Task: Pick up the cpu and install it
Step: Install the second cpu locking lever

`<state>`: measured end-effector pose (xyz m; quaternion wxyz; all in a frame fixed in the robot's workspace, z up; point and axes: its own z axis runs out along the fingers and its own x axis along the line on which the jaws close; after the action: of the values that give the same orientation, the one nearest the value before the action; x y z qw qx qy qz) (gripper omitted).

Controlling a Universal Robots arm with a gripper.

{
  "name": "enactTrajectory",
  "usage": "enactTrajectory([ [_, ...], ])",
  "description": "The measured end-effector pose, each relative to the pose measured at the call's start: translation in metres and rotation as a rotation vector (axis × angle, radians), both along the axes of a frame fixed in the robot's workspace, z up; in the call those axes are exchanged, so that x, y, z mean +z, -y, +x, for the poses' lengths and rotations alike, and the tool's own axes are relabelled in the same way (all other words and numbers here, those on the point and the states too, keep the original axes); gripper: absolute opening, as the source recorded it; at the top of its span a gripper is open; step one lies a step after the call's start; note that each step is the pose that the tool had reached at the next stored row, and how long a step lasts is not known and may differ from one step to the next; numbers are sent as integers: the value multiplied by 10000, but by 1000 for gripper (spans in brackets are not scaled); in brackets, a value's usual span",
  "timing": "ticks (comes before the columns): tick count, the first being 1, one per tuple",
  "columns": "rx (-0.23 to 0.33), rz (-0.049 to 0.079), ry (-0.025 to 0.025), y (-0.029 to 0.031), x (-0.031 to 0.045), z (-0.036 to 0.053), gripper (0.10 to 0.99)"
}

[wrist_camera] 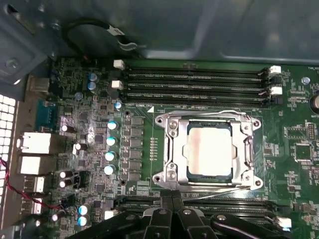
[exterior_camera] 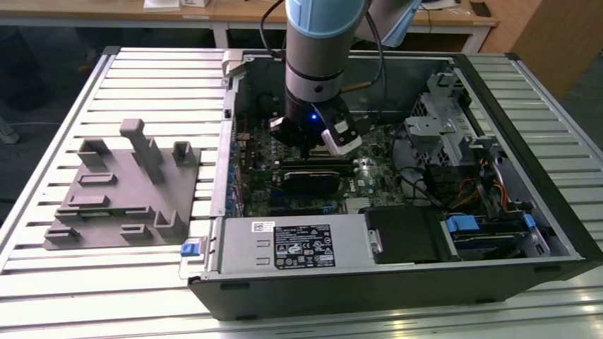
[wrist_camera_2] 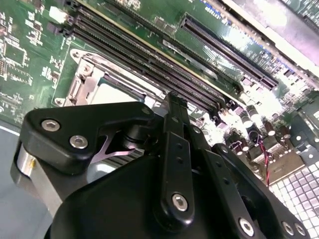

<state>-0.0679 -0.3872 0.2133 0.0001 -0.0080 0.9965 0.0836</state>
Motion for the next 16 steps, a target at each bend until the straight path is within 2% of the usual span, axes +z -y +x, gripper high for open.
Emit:
enactTrajectory([
  [3,-1,203,-1,2,-15,-19,106],
  [5,-1,292,0,2,-35,-23,106],
  [16,0,504,0,3,-143,-62,106],
])
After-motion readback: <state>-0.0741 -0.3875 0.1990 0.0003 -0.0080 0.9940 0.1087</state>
